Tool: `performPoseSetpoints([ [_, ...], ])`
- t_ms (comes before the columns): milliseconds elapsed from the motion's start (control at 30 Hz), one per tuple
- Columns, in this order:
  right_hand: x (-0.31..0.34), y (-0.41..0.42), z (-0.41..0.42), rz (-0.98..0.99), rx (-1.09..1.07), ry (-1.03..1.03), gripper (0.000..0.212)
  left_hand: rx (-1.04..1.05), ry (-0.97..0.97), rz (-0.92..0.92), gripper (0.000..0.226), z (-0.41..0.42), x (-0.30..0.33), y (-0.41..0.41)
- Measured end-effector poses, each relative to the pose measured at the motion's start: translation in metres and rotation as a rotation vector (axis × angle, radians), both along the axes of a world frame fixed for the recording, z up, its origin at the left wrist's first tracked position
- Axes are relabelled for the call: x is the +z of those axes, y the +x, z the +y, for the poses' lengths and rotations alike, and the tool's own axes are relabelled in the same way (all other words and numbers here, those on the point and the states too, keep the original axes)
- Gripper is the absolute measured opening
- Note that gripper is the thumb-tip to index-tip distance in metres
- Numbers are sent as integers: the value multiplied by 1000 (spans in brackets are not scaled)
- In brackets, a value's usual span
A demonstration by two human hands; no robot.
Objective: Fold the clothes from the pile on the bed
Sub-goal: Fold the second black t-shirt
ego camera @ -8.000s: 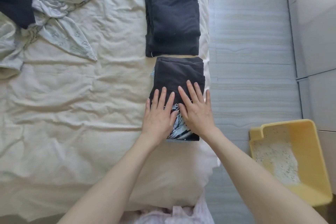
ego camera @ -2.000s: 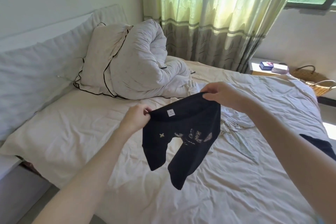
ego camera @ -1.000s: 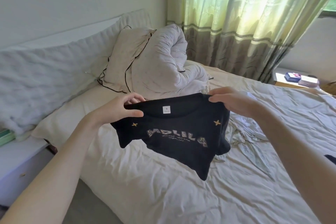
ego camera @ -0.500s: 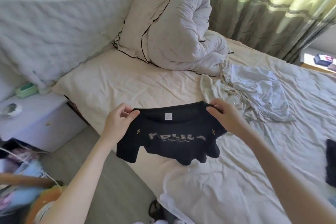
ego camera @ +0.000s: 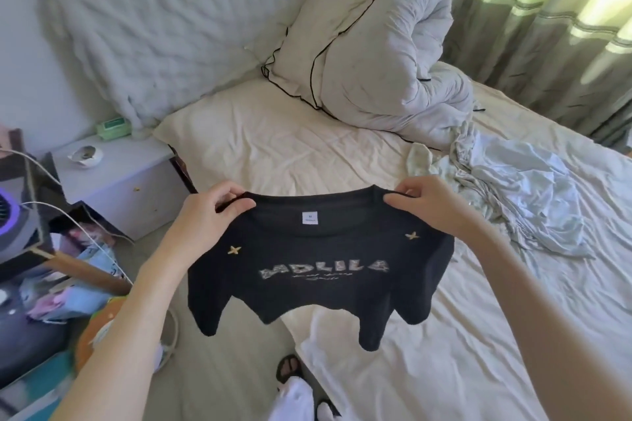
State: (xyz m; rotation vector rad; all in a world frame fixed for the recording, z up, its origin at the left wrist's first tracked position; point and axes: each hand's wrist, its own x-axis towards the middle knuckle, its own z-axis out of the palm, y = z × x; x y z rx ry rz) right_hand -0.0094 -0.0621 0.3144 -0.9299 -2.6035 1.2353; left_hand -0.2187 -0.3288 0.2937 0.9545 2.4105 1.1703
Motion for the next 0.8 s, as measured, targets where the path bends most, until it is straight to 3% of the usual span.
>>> performPoseSetpoints([
  [100,-3,-15,17,-4,-58,64,29,-64,-53,-67,5,9,-4,-20],
  [200,-22,-37,39,-52,-108,178,34,-107,-177,-113,25,30,-30,-49],
  [267,-41,-61,58,-81,-132,236,37,-79,-181,-94,18,53,-53,-71],
  [333,-68,-95,81,-75,-122,246,37,-27,-174,-43,10,83,-79,-96],
  [567,-184,-225,178,-121,-143,228,25,70,-215,99,27,197,-172,-211],
  [800,-295,-304,235,-143,-177,195,24,45,-263,14,19,258,-281,-283],
])
